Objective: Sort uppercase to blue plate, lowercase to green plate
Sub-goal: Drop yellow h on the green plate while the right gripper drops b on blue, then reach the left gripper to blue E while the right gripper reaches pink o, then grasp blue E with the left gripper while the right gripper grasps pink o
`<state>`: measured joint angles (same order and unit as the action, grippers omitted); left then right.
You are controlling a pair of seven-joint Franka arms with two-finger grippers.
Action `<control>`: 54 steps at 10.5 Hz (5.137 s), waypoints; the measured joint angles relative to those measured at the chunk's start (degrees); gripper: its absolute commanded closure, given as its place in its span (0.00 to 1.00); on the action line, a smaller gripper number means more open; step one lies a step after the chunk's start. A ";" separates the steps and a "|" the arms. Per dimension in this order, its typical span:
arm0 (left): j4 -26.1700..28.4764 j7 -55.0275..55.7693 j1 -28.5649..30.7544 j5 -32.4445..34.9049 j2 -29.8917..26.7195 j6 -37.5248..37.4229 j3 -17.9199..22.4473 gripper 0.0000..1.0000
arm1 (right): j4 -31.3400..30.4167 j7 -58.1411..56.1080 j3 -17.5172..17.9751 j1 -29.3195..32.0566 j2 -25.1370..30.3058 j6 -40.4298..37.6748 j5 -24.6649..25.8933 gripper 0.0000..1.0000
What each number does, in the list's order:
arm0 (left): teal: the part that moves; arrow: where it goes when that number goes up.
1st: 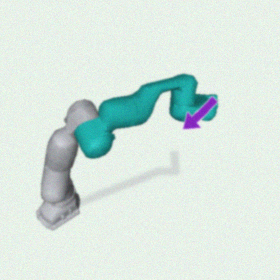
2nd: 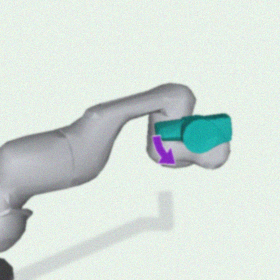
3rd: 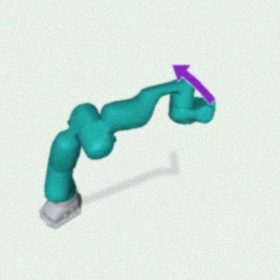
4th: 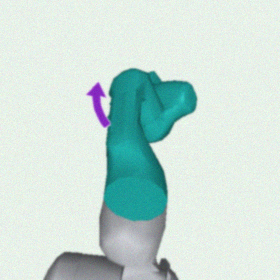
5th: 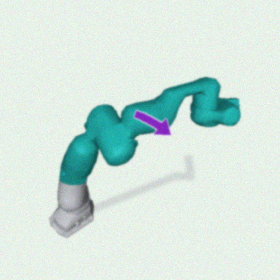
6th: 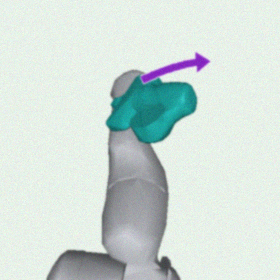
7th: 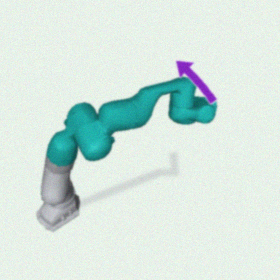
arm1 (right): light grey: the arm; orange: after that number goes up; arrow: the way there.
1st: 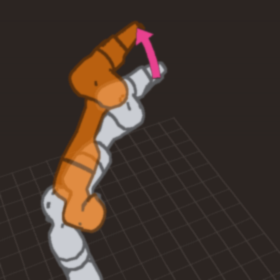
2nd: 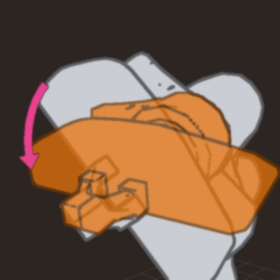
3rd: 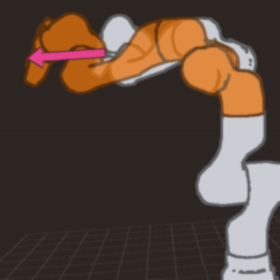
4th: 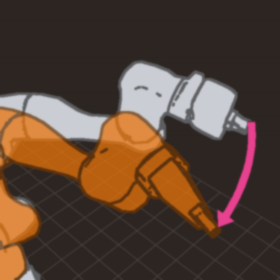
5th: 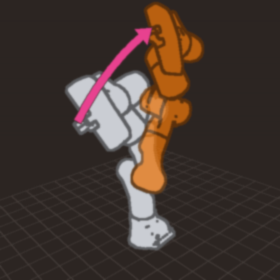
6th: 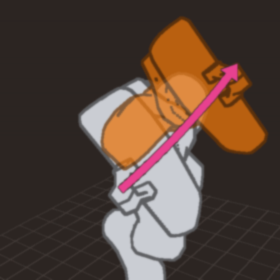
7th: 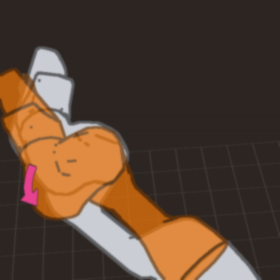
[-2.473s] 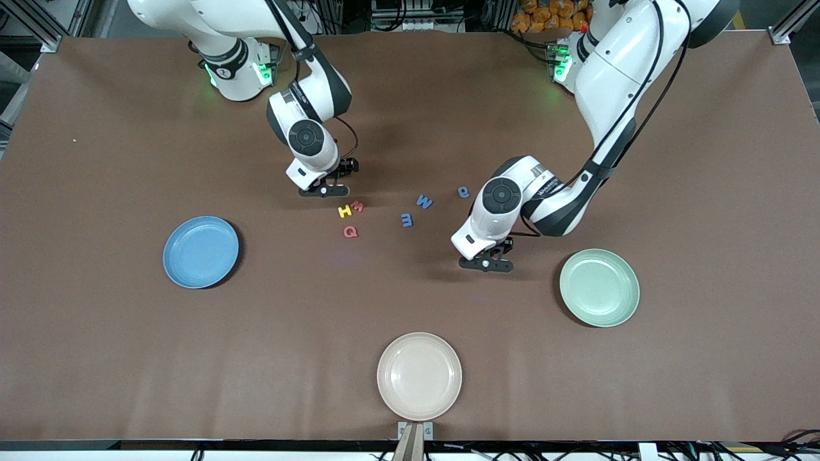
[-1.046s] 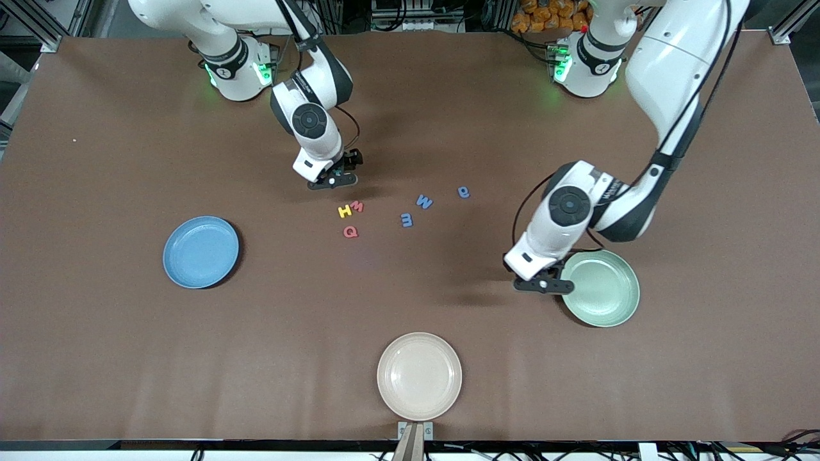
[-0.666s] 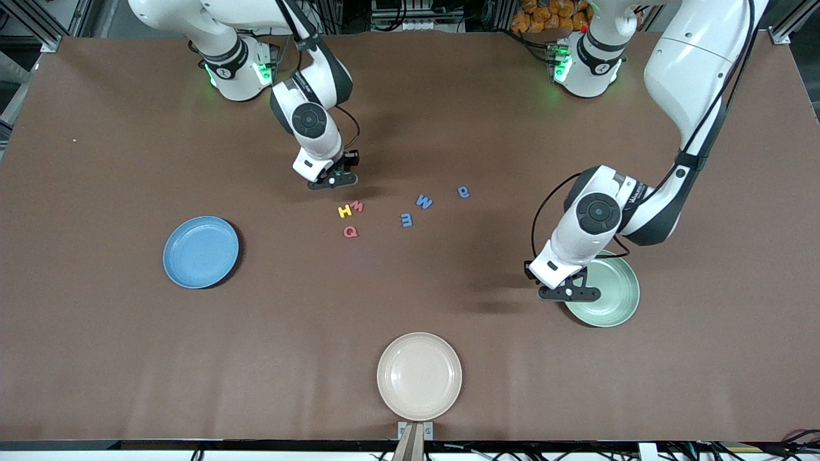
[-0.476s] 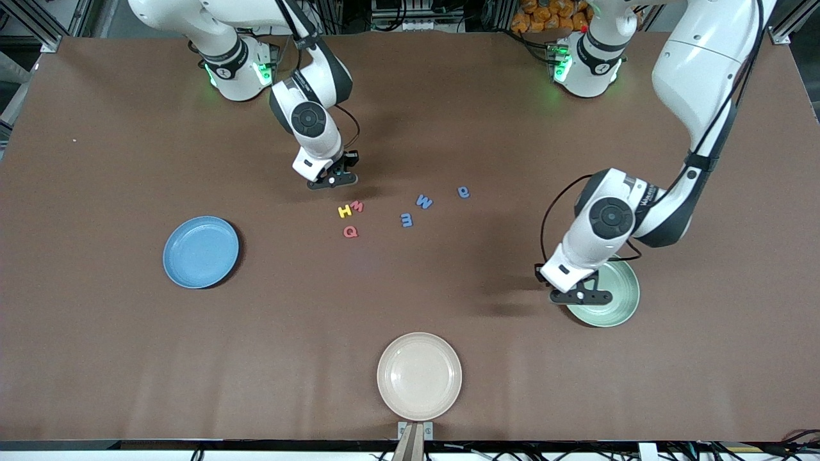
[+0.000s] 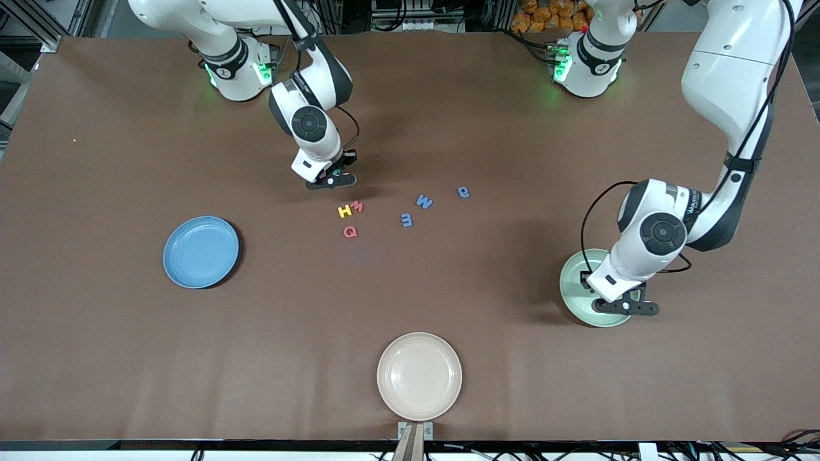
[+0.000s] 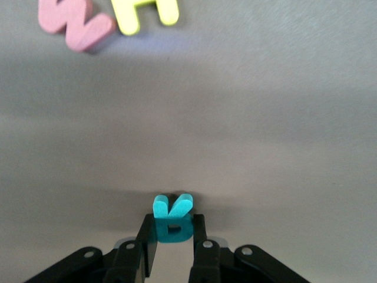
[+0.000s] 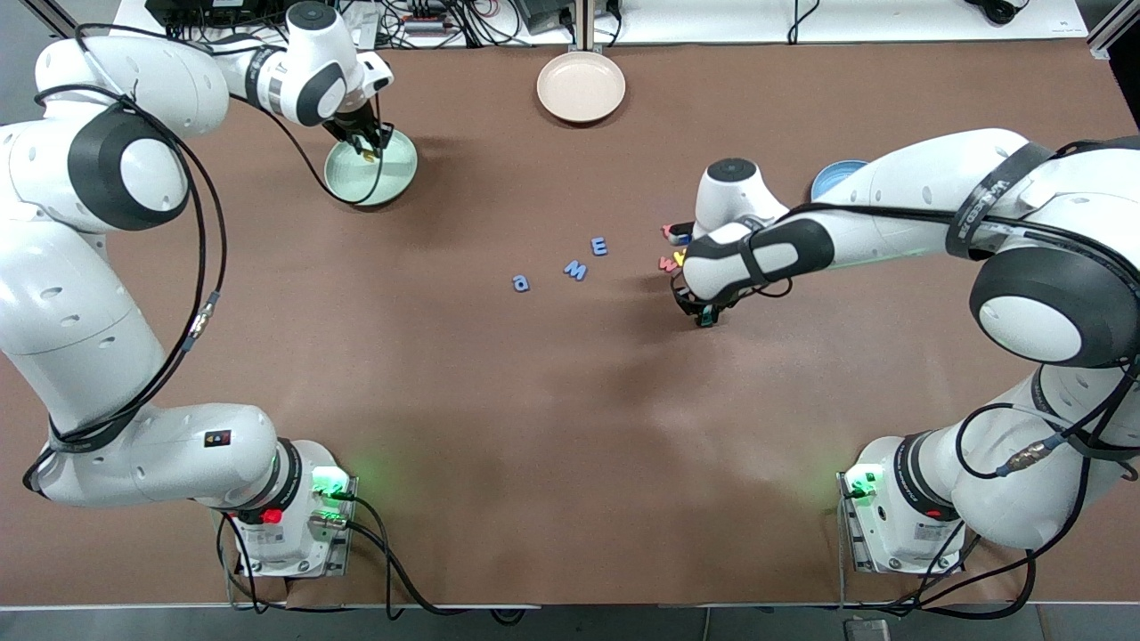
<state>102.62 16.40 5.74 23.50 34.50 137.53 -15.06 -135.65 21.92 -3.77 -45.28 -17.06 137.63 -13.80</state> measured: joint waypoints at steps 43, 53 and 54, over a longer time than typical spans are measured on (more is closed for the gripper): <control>-14.18 57.91 -33.30 2.53 15.51 -3.32 -12.80 0.25 | 22.73 28.50 0.68 10.35 -12.53 4.27 6.12 0.00; -14.70 57.91 -33.99 2.54 15.80 -3.32 -11.73 1.00 | 24.35 29.64 0.42 9.01 -14.73 4.48 6.12 0.00; -14.86 57.89 -33.93 2.55 15.81 -3.29 -11.70 1.00 | 24.37 29.64 0.48 8.93 -14.73 4.48 6.12 0.00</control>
<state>87.76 74.29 -28.19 26.05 50.31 134.24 -26.76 -111.29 51.57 -3.29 -36.34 -31.80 142.11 -7.68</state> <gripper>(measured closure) 0.731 0.000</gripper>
